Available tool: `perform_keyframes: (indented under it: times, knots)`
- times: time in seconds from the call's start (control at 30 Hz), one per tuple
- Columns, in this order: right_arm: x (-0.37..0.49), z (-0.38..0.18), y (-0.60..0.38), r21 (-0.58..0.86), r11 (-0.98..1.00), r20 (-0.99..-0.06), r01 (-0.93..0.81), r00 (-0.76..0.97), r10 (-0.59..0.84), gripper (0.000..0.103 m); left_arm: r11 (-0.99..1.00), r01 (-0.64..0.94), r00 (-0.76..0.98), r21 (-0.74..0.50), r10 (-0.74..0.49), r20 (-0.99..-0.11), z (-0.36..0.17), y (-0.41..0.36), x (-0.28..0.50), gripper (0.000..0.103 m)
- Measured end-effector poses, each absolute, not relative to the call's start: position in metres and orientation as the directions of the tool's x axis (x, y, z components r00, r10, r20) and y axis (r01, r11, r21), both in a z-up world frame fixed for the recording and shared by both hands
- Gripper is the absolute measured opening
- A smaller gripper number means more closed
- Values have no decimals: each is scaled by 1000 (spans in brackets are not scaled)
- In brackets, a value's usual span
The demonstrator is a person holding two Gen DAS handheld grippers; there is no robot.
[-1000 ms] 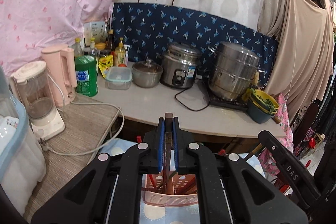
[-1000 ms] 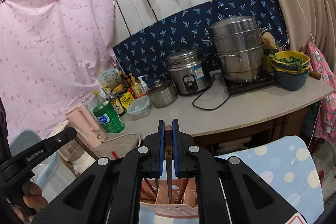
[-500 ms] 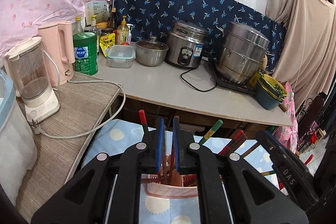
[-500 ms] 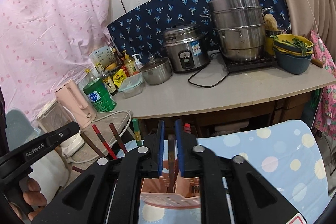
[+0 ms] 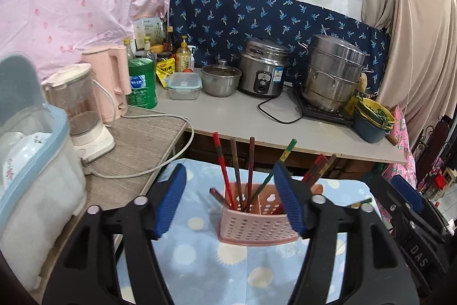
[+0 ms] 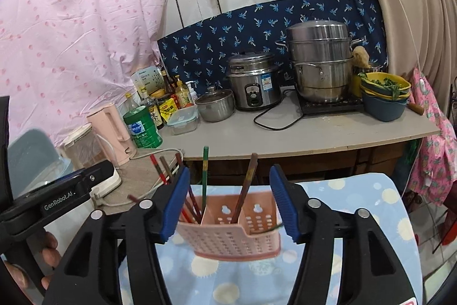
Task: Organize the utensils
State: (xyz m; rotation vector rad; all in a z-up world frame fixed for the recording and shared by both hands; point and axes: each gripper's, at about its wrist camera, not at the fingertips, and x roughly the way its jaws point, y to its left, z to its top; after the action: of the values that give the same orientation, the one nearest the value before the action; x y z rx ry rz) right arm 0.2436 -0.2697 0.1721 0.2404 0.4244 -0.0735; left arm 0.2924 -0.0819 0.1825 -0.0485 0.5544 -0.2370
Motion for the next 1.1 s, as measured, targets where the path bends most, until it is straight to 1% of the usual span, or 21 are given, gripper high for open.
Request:
perform_keyframes:
  times: [0.07,0.1,0.13,0.2,0.27,0.33,0.47,0.63,0.77,1.1]
  knots:
    - [227,171,-266,204,971,-421,126,907,-29,65,976,200,831,-89,-217,-512,183,-81,276,74]
    - [220,171,-264,201,971,-423,126,906,-30,67,978,192,835,-77,-204,-511,182,-80,267,76]
    - [210,170,-263,197,972,-424,130,905,-35,68,982,182,840,-60,-187,-510,181,-79,257,82]
    - [194,167,-260,187,973,-424,138,904,-47,76,986,164,845,-33,-158,-511,177,-79,243,86]
    - [177,164,-257,168,974,-426,151,902,-66,79,989,148,843,-16,-135,-520,172,-77,230,87]
    - [162,160,-256,160,973,-430,166,899,-83,84,991,133,837,-17,-122,-533,166,-75,217,88]
    - [138,149,-255,155,967,-451,201,886,-112,86,992,124,819,-16,-112,-562,153,-70,196,91]
    - [115,132,-256,147,964,-465,223,875,-131,91,992,123,824,8,-98,-558,138,-67,174,91]
    - [103,120,-255,154,961,-483,228,866,-128,95,991,132,820,2,-108,-563,126,-64,162,91]
    - [84,99,-245,106,967,-502,230,852,-147,96,991,129,804,-20,-117,-583,104,-60,148,91]
